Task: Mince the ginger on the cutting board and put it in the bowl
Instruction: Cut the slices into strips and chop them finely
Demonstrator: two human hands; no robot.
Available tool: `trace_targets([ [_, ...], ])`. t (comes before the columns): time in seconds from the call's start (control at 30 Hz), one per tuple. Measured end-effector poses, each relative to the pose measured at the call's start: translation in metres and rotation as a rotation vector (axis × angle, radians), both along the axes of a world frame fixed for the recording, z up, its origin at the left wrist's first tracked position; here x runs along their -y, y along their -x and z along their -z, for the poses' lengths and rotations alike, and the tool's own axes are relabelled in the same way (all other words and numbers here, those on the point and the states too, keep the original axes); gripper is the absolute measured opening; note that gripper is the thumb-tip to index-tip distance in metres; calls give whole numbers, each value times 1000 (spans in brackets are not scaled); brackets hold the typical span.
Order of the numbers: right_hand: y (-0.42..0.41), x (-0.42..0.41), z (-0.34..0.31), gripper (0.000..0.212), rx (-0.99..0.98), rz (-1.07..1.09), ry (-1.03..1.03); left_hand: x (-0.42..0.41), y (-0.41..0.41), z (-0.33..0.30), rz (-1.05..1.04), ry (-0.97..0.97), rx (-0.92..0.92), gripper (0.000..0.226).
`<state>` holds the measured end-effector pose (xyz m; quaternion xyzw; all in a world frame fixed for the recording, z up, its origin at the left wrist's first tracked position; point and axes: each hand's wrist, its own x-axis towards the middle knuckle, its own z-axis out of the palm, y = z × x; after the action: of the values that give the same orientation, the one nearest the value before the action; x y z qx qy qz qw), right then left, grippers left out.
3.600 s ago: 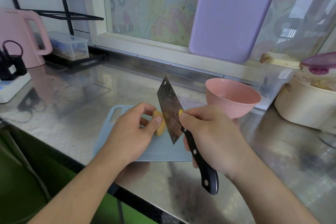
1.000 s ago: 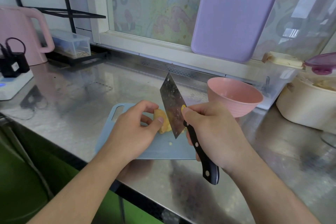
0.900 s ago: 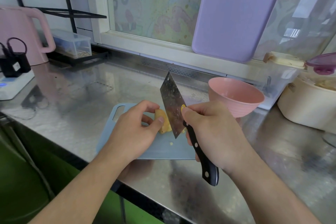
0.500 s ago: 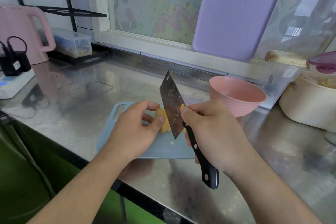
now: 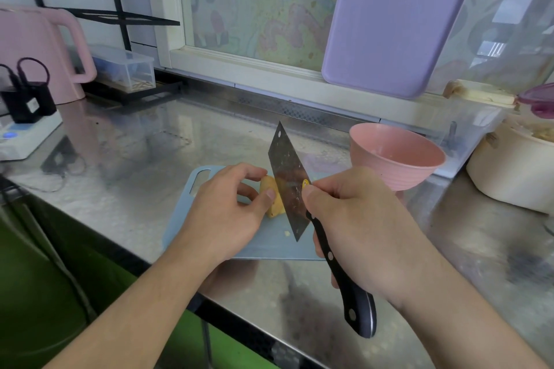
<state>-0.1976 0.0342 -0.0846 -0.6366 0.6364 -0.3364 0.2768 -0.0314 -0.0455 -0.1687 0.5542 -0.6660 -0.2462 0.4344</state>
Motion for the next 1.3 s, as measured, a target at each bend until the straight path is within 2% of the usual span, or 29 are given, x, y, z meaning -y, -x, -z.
trace_targets([
  [0.33, -8, 16, 5, 40, -20, 17, -52, 2, -2, 2, 9, -3, -22, 22],
  [0.47, -11, 28, 15, 30, -21, 32, -56, 1, -1, 2, 24, -5, -19, 23],
  [0.7, -20, 43, 32, 32, -162, -2, -33, 0, -3, 2, 39, -25, -24, 25],
  [0.87, -10, 37, 32, 42, -31, 42, 18, -2, -2, -1, 29, -42, -26, 24],
  [1.03, 5, 26, 17, 43, 140, 64, 46, -1, -3, 0, 22, -56, -51, 22],
  [1.3, -2, 18, 10, 46, 153, 24, 82, 1, -2, 0, 22, -39, -29, 21],
])
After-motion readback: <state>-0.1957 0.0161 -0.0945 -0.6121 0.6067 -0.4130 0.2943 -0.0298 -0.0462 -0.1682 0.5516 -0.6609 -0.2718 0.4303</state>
